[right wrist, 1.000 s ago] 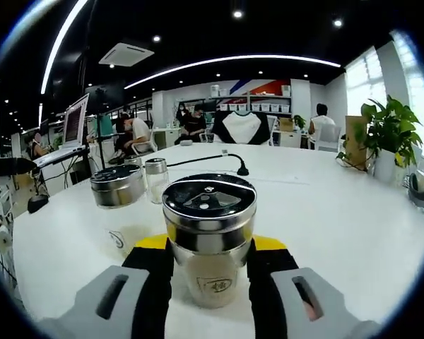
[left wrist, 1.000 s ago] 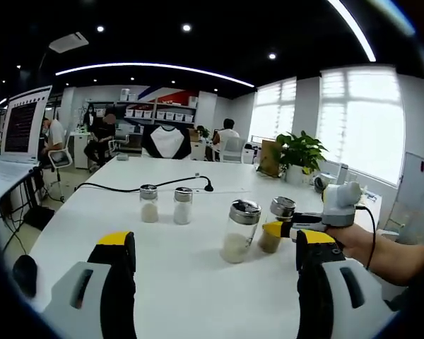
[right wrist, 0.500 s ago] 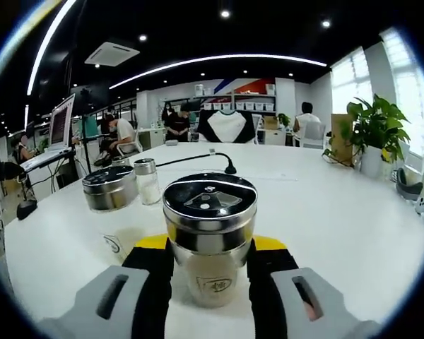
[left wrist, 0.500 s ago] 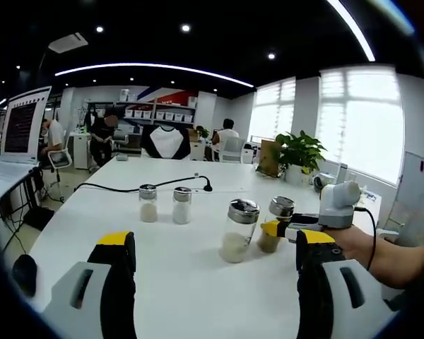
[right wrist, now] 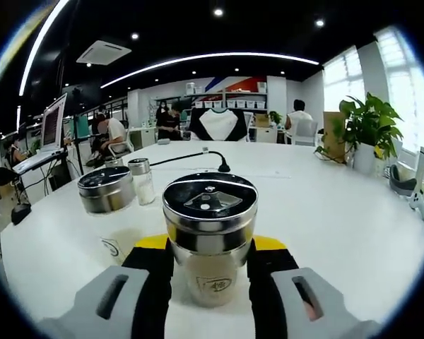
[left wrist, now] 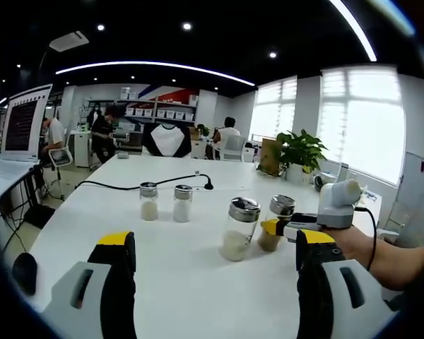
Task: Rotate the seasoning bottle until the label or dispensing opening points toward the visible target arrow and the bottle remains upright within the marked orientation range
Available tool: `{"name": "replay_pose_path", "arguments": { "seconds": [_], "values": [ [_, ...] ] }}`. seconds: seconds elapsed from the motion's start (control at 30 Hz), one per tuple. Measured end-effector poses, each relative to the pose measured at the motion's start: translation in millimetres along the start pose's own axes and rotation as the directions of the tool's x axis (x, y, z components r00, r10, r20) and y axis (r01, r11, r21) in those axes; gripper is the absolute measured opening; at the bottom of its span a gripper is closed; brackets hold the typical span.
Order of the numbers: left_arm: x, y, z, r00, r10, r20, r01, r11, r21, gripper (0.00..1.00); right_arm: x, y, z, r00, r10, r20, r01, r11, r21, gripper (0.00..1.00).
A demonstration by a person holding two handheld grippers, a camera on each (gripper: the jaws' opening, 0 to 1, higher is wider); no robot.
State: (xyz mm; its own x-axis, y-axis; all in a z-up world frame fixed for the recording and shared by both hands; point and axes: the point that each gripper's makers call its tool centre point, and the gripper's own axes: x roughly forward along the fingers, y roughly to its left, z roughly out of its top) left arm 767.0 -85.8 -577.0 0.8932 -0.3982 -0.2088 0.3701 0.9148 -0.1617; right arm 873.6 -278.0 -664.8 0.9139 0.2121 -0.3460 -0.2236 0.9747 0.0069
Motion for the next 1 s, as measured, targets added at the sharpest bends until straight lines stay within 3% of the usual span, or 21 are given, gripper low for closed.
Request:
{"name": "replay_pose_path", "arguments": {
  "seconds": [0.4, 0.57, 1.0],
  "values": [
    [1, -0.8, -1.0, 1.000, -0.004, -0.006, 0.004, 1.000, 0.000, 0.99, 1, 0, 0.2, 1.000, 0.007, -0.010, -0.008, 1.000, -0.012, 0.40],
    [1, 0.9, -2.5, 1.000, 0.000, -0.011, 0.000, 1.000, -0.001, 0.99, 0, 0, 1.4, 1.000, 0.022, 0.001, -0.022, 1.000, -0.001, 0.55],
    [2, 1.3, -6.9, 1.000, 0.002, -0.022, -0.002, 1.000, -0.007, 0.99, -15, -1, 7.6, 0.997, 0.079, 0.020, -0.078, 0.995, -0.060, 0.56]
  ]
}}
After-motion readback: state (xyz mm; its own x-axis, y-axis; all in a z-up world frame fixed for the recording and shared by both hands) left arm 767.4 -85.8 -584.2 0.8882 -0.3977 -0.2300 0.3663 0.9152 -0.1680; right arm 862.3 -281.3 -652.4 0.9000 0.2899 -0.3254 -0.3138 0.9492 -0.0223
